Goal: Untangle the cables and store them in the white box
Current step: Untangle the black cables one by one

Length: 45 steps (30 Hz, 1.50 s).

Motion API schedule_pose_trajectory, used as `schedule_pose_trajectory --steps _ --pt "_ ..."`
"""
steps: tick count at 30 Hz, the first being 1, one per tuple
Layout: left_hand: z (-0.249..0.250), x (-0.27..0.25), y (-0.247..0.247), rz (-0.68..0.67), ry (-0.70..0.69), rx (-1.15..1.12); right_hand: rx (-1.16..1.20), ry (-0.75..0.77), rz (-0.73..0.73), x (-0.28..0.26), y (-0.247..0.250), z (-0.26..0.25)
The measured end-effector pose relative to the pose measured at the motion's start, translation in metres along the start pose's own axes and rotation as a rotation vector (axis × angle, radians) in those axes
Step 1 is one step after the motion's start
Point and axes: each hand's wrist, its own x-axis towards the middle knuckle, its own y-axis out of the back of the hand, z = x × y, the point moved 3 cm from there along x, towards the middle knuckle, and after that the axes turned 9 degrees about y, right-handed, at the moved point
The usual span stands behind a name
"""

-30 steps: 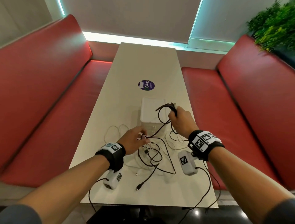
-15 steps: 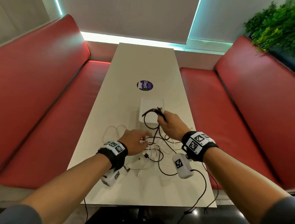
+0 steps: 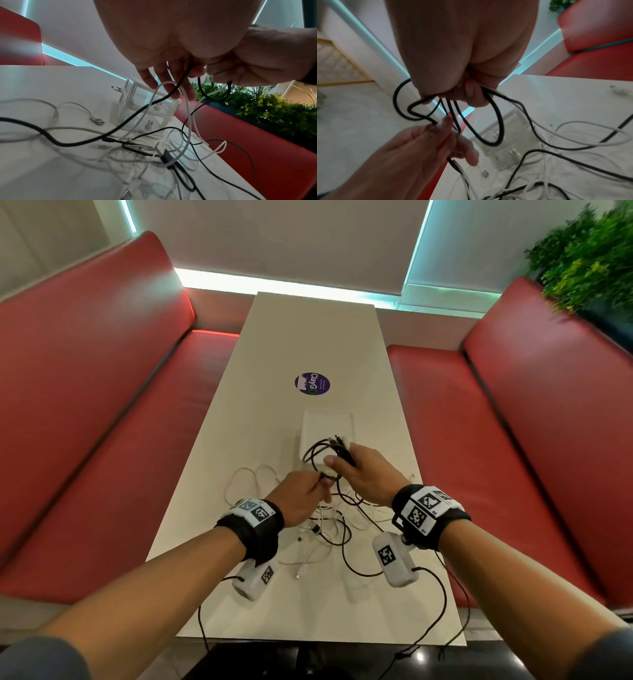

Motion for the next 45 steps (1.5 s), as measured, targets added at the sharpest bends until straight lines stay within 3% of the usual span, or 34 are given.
schedule_pose_trajectory --steps 9,12,17,21,25,33,39,43,45 --pt "0.005 -0.006 0.0 -0.136 0.055 0.001 0.027 0.018 -0.298 -0.009 -0.006 0.008" --pt "0.001 -0.006 0.0 -0.145 0.075 -0.02 0.021 0.015 -0.318 -0.009 -0.005 0.012" --pt "0.005 -0.009 -0.004 -0.202 0.074 0.127 -0.146 0.062 -0.287 -0.004 -0.011 0.011" --pt "0.002 -0.013 -0.007 -0.249 0.066 0.202 -0.162 0.149 -0.369 -0.01 -0.011 0.004" --pt "-0.001 -0.016 -0.014 -0.33 0.057 0.24 -0.27 0.136 -0.458 -0.008 -0.007 -0.001" --pt "0.008 -0.013 -0.01 -0.354 -0.027 0.366 -0.275 0.178 -0.513 -0.008 -0.013 0.002" --pt "0.012 -0.013 -0.004 -0.262 -0.026 0.248 -0.107 0.147 -0.314 -0.012 -0.009 0.004" --pt "-0.026 -0.007 -0.007 -0.21 0.079 0.287 0.425 -0.037 0.079 0.001 0.038 -0.009" --pt "-0.041 -0.01 -0.008 -0.173 0.117 0.352 0.657 -0.047 0.153 0.004 0.064 -0.016"
